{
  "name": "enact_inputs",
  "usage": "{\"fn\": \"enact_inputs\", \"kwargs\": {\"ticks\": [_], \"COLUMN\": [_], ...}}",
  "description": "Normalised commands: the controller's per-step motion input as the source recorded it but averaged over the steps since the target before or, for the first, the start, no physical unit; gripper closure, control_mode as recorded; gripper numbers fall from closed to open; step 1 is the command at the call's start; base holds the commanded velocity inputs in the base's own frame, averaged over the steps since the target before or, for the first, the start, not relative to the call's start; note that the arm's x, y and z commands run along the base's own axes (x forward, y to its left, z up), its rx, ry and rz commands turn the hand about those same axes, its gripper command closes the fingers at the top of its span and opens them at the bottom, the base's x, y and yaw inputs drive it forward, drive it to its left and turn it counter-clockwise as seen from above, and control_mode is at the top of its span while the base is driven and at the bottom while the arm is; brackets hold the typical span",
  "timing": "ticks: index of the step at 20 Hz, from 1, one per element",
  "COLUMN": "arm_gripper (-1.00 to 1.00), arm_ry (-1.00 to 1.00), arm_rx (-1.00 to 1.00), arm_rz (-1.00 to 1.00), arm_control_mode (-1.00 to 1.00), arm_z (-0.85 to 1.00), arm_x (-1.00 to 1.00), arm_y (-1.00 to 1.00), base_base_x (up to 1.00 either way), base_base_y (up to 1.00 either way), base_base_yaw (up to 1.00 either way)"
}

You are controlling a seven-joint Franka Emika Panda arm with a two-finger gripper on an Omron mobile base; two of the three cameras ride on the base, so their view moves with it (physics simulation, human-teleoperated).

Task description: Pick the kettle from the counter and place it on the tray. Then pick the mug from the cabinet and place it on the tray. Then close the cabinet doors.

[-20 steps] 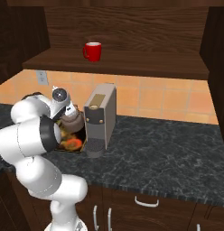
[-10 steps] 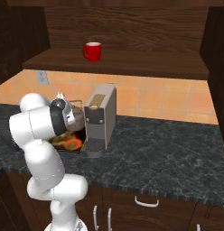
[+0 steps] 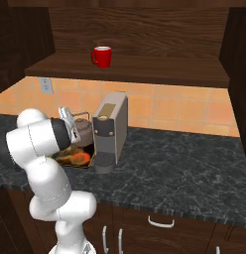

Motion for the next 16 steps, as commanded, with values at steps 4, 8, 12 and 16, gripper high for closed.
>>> {"fn": "enact_inputs", "kwargs": {"ticks": [4, 8, 12, 16], "arm_gripper": [-1.00, -1.00, -1.00, -1.00], "arm_ry": [0.09, 0.41, 0.44, 0.53], "arm_rx": [0.00, -0.02, -0.05, -0.12], "arm_rz": [0.00, 0.00, 0.00, 0.00], "arm_control_mode": [-1.00, -1.00, -1.00, -1.00], "arm_z": [0.74, 1.00, 1.00, 1.00], "arm_x": [-0.97, -0.69, -0.68, -0.72], "arm_y": [-0.56, -0.32, -0.04, 0.01], "base_base_x": [0.00, 0.00, 0.00, 0.00], "base_base_y": [0.00, 0.00, 0.00, 0.00], "base_base_yaw": [0.00, 0.00, 0.00, 0.00]}}
